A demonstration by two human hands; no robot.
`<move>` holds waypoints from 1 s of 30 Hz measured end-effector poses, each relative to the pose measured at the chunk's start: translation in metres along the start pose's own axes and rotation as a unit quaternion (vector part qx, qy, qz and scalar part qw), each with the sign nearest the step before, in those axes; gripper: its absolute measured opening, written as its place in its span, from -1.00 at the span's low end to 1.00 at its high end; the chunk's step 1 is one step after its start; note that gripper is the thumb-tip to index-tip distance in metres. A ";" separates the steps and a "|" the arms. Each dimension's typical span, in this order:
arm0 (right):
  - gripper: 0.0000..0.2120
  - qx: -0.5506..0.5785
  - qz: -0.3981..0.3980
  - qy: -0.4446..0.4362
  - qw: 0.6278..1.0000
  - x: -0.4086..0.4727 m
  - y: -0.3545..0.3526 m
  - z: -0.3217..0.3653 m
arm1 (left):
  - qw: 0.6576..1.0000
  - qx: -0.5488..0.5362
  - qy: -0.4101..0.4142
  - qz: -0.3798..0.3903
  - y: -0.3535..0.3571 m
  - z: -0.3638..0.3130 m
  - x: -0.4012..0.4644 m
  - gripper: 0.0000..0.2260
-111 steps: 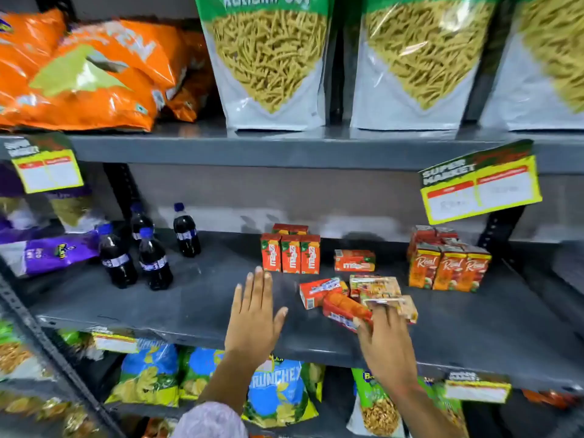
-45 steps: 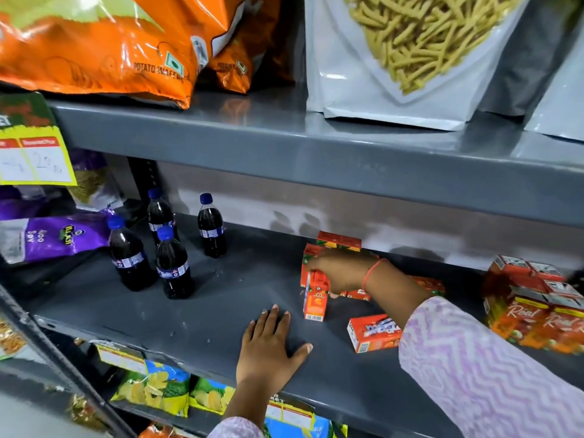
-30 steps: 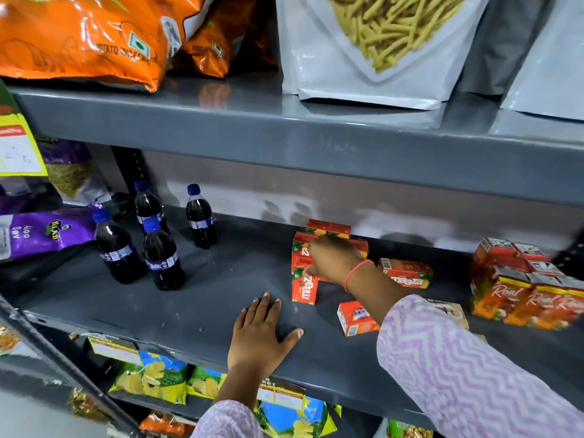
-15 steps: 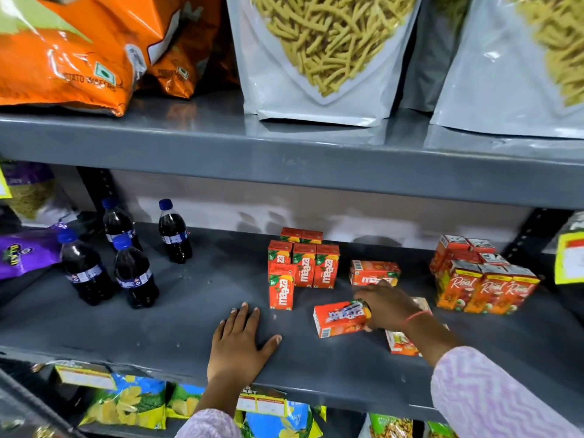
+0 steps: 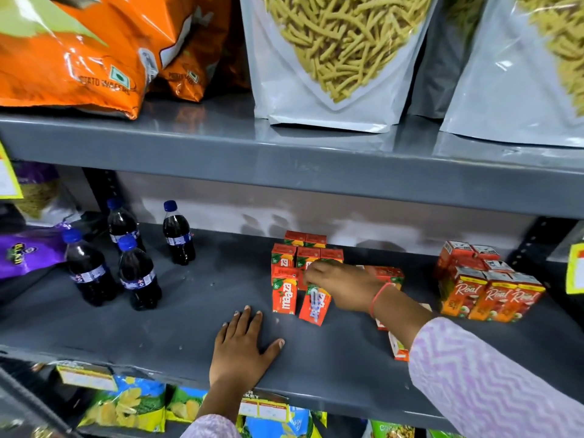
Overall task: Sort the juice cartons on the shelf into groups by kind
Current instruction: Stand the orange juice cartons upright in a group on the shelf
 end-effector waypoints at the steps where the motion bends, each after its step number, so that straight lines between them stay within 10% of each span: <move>1: -0.48 0.006 -0.004 -0.004 1.000 0.001 0.004 0.002 | 1.000 0.001 0.001 0.001 0.000 0.000 0.000 0.20; 30: -0.72 -0.030 0.024 0.107 0.994 0.018 -0.014 -0.017 | 1.000 0.009 -0.004 0.002 0.003 0.001 0.002 0.09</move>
Point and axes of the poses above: each hand's wrist, its own x-axis towards the middle knuckle, its own y-axis out of the palm, z = x × y, the point moved 6 cm from there along x, towards the middle knuckle, and after that the axes turned 10 degrees about z, right-handed, at the moved point
